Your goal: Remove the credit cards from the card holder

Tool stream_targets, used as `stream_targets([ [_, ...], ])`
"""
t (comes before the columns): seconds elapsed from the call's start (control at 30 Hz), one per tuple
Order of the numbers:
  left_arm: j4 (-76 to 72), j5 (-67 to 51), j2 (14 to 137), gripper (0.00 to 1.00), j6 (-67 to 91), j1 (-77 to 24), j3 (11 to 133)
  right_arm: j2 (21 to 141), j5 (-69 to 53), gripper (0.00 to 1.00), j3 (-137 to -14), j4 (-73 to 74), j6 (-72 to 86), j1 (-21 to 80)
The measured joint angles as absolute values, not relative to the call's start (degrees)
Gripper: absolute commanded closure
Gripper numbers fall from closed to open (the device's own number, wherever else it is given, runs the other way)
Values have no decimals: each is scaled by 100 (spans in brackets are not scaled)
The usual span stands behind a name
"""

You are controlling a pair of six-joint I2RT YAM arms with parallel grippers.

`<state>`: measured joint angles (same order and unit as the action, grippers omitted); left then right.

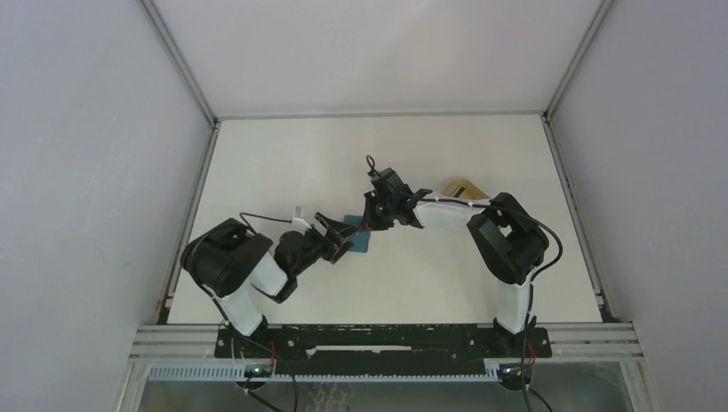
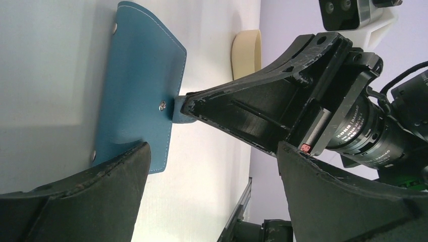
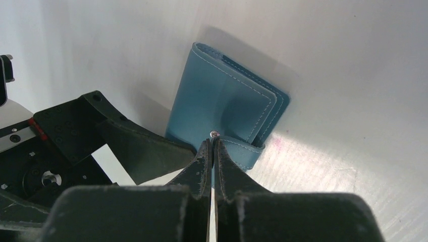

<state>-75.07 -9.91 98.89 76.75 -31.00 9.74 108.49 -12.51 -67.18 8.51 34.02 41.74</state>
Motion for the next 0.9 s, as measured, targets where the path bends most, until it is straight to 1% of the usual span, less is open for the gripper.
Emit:
stream_targets([
  [0.27,-7721,-978,10053,0,7791,-3100,972,11078,-1275,99,-6814,799,3424,4222],
  [0.5,-7964,-976,10232,0,7856,-3100,972,11179,-1253,88,-6904,790,3424,4276],
  [0.6,-8005,-978,10265,0,7863,-3100,972,11190,-1253,77,-6908,786,3435,4283],
  [0.67,-8025,-978,10276,0,7865,-3100,972,11190,-1251,72,-6908,779,3457,4292],
  [0.9,-8038,-980,10283,0,7865,-3100,972,11190,-1251,70,-6908,727,3465,4322],
])
